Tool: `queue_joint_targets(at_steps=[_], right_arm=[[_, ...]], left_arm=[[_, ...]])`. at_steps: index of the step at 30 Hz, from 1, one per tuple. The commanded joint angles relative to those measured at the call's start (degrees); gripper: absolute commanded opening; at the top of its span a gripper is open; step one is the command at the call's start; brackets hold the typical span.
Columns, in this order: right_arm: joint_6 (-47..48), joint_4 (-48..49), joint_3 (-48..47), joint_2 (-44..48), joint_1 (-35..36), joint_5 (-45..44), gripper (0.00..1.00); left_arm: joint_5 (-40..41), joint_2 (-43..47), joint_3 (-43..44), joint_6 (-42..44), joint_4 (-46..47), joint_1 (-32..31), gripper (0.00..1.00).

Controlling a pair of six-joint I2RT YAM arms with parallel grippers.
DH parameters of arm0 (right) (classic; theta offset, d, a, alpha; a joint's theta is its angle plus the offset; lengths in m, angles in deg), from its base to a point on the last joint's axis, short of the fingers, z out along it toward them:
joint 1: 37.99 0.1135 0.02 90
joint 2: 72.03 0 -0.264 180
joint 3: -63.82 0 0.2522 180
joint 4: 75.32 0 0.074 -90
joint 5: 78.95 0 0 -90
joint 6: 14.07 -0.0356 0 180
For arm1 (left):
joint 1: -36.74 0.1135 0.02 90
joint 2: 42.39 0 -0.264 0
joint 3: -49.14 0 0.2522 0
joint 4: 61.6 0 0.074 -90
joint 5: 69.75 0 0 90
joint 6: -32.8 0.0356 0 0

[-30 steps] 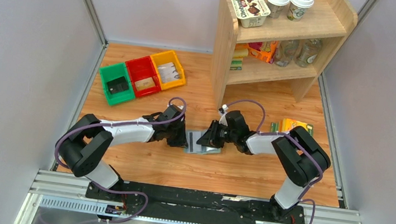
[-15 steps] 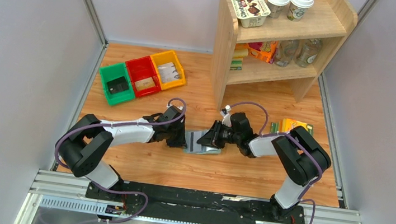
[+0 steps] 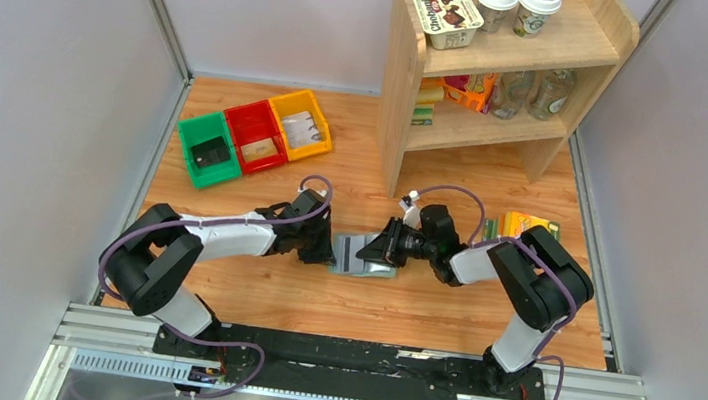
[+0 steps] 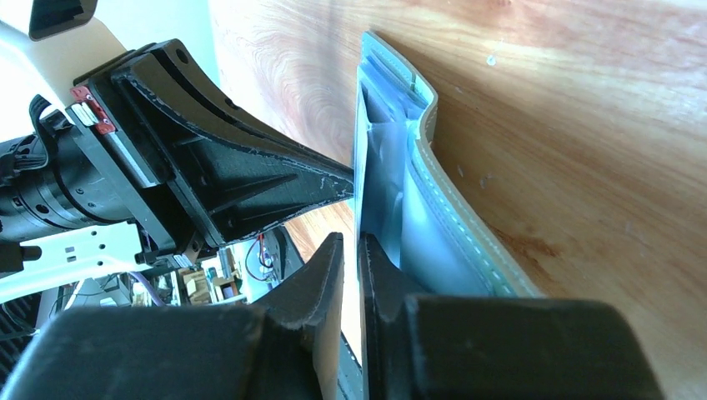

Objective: Take the credit cards out of the card holder
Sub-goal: Remove the credit card from the card holder.

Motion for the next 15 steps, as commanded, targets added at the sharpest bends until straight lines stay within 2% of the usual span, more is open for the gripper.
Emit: queue_joint_targets(at_steps=[1, 15], right_arm=[[-0.2, 4.8, 1.0, 1.9, -0.6, 2.1, 0.13], [0.7, 5.2, 3.5, 3.0, -4.0, 3.4, 0.1]], left_arm=[[0.4, -3.1, -2.7, -0.2, -2.3, -0.8, 0.05], [0.1, -2.9, -3.1, -0.5, -1.9, -0.8, 0.04]])
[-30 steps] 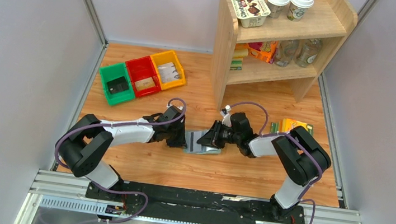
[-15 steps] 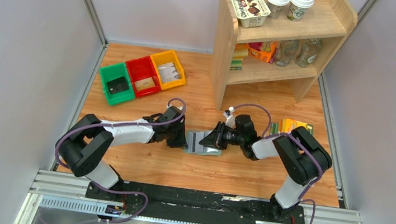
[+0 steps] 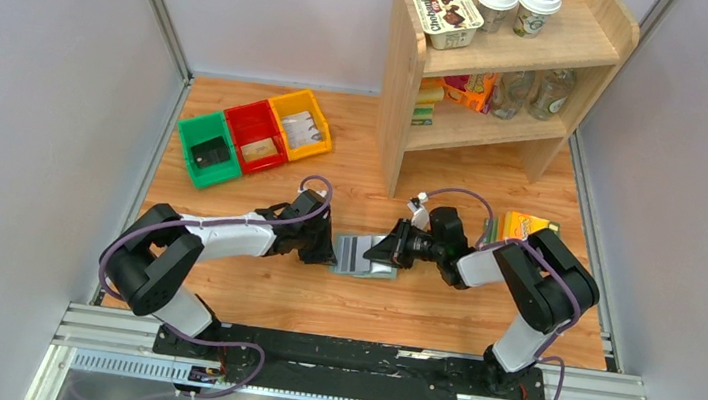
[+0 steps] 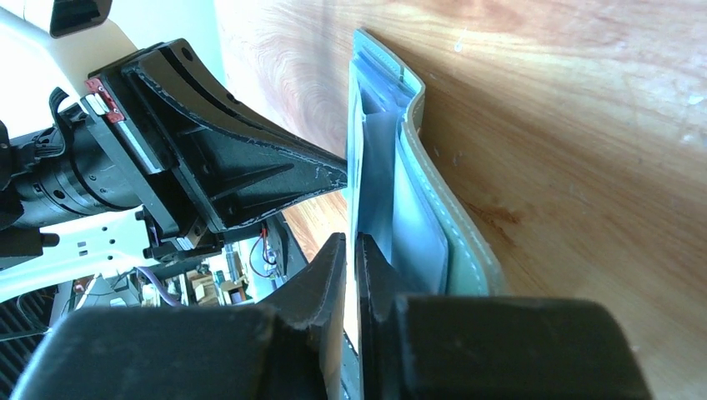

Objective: Take the credit cards out of the card holder
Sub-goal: Remove the credit card from the card holder.

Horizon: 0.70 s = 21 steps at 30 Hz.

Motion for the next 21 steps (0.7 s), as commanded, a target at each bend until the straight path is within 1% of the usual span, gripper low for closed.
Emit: queue_joint_targets(at_steps=[1, 2, 4, 7, 10, 13, 16, 18, 21], right_arm=[[0.7, 3.6, 0.9, 1.7, -1.1, 1.8, 0.1], [0.9, 3.7, 1.0, 1.5, -1.4, 1.9, 0.1], [1.0, 3.9, 1.4, 1.6, -1.7, 2.0, 0.05], [1.1, 3.8, 1.9, 1.9, -2.5, 1.9, 0.01], [1.7, 2.8, 2.7, 2.8, -3.6, 2.1, 0.0], [3.6, -0.7, 2.9, 5.2, -4.4, 1.7, 0.0], [6.8, -7.0, 2.5, 8.8, -4.6, 0.2, 0.0], [9.4, -12.6, 1.8, 11.6, -4.6, -1.4, 0.0], [13.9, -23.0, -0.1, 16.3, -4.6, -4.5, 0.0]], left_arm=[[0.7, -2.8, -2.6, -0.1, -3.1, -0.8, 0.04], [0.7, -2.8, -2.7, -0.2, -3.1, -0.8, 0.04], [0.7, -2.7, -2.6, -0.2, -3.1, -0.8, 0.03], [0.7, -2.4, -2.7, -0.2, -3.1, -0.8, 0.03], [0.8, -1.3, -3.0, -0.4, -2.7, -0.8, 0.03], [1.2, 0.5, -3.0, -0.5, -2.6, -0.8, 0.06], [2.1, 2.9, -2.6, -0.4, -2.7, -0.8, 0.09], [2.5, 4.4, -2.2, -0.2, -3.1, -0.8, 0.14], [3.2, 6.5, -1.2, 0.4, -4.4, -0.8, 0.25]])
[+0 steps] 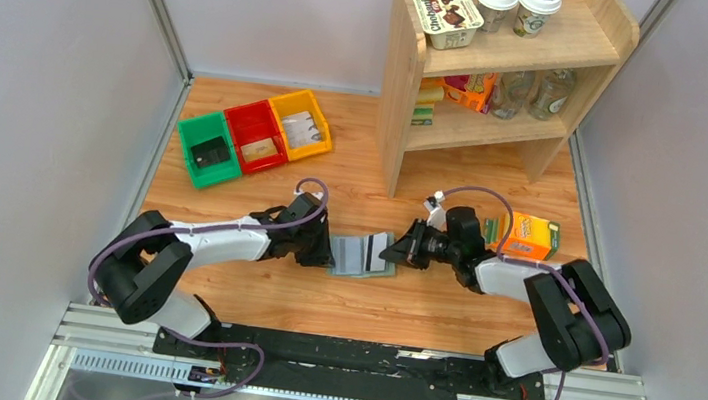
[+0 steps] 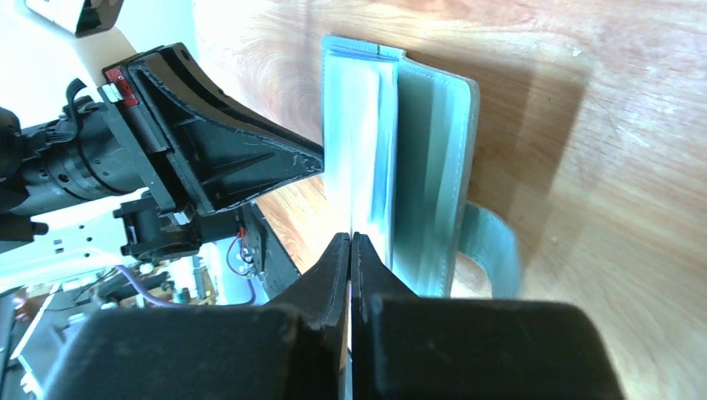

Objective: Take the credit cards out of the card holder
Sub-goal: Remove the credit card from the card holder, then place the credit card in the storage box.

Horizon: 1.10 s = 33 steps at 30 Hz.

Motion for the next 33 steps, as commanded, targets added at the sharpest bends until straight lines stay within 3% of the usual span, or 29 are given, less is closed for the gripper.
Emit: queue_joint_targets(at_steps=[1, 7, 10, 14, 17, 25, 33], right_arm=[[9.0, -15.4, -3.4, 7.4, -0.3, -4.9, 0.0], [17.2, -33.1, -9.1, 17.4, 0.9, -11.3, 0.0], [21.4, -40.6, -13.6, 21.7, 4.2, -17.3, 0.0], [26.8, -47.8, -20.0, 24.7, 12.1, -29.3, 0.0], [31.7, -50.8, -25.0, 25.0, 20.9, -42.3, 0.0], [47.6, -44.4, -28.6, 23.4, 40.8, -75.4, 0.0], [63.5, -33.3, -27.5, 19.4, 51.1, -92.4, 0.0]], left_arm=[[2.4, 4.8, 0.8, 1.1, -3.7, -0.3, 0.27], [2.8, 12.7, 4.0, 1.8, -9.3, 0.8, 0.53], [3.3, 18.6, 6.8, 1.6, -13.5, 1.4, 0.61], [3.8, 24.8, 10.9, 0.8, -20.0, 2.1, 0.71], [3.1, 27.7, 13.7, -0.2, -24.1, 2.4, 0.72], [-2.0, 33.1, 18.9, -9.9, -22.0, 3.4, 0.75], [-3.0, 31.1, 21.1, -15.3, -20.6, 3.5, 0.75]])
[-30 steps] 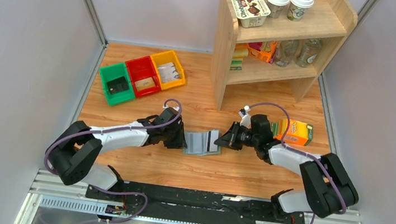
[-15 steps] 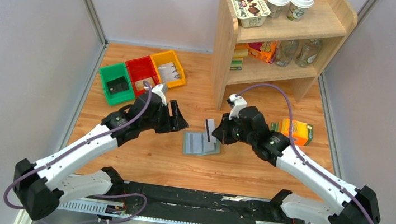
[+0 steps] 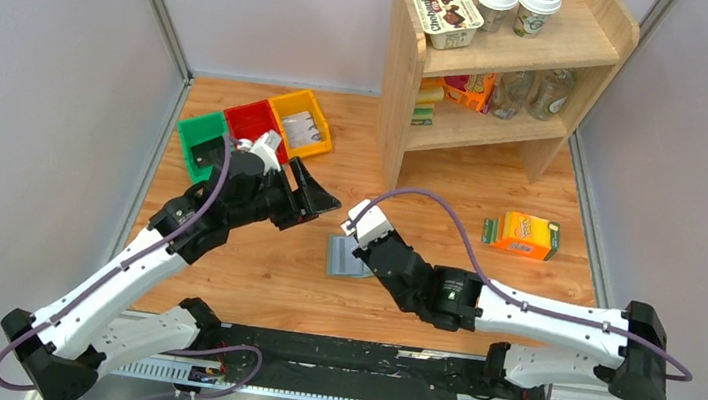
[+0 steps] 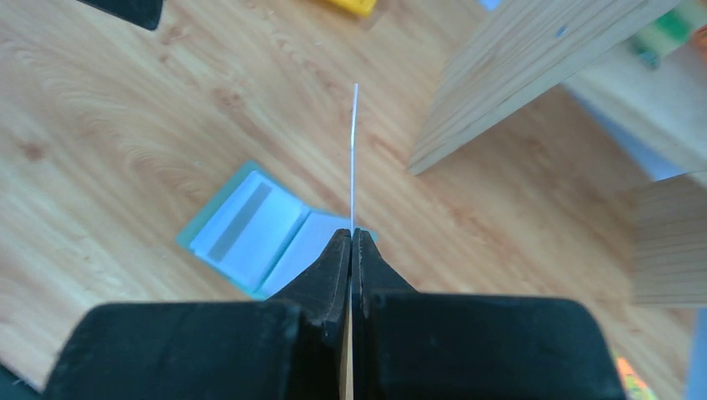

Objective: Take the credit cards out of the card holder
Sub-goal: Place the credit card in the storage box.

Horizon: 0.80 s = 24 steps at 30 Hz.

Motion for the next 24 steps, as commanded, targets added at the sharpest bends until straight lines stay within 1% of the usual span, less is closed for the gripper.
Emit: queue_joint_targets(at_steps=[1, 6, 9, 10, 14, 18, 20, 22, 23, 24], right_arm=[[12.1, 9.5, -1.0, -1.9, 4.1, -14.2, 0.0], [17.6, 14.1, -0.7, -3.7, 7.5, -18.0, 0.0], [19.6, 14.3, -1.2, -4.5, 8.7, -18.5, 0.0], [20.2, 16.2, -1.2, -4.9, 9.1, -18.8, 0.0], [22.3, 18.2, -1.4, -6.0, 10.1, -19.2, 0.0], [24.6, 20.1, -1.4, -7.3, 10.9, -19.8, 0.0], [25.7, 21.0, -1.5, -8.0, 11.1, -19.8, 0.0], [26.3, 21.8, -1.3, -8.6, 11.3, -19.7, 0.0], [26.4, 22.0, -1.3, -8.9, 11.5, -19.7, 0.0], [26.4, 22.1, -1.2, -9.0, 11.4, -19.4, 0.0]], left_arm=[[-2.3, -1.4, 2.0, -5.1, 2.4, 0.3, 0.75], [-4.8, -3.3, 1.3, -7.5, 5.7, 0.3, 0.75], [-6.2, -4.2, 1.1, -8.4, 7.7, 0.3, 0.74], [-6.6, -4.4, 1.0, -8.9, 7.9, 0.3, 0.74], [-6.9, -5.1, 0.9, -9.6, 8.9, 0.3, 0.73], [-6.7, -5.5, 0.0, -9.8, 9.3, 0.3, 0.65], [-7.1, -5.7, -0.8, -10.3, 10.3, 0.3, 0.59], [-7.5, -6.2, -1.2, -10.4, 10.8, 0.3, 0.52], [-7.6, -6.4, -1.4, -10.3, 11.0, 0.3, 0.45], [-7.7, -6.5, -1.5, -10.2, 11.2, 0.3, 0.4]])
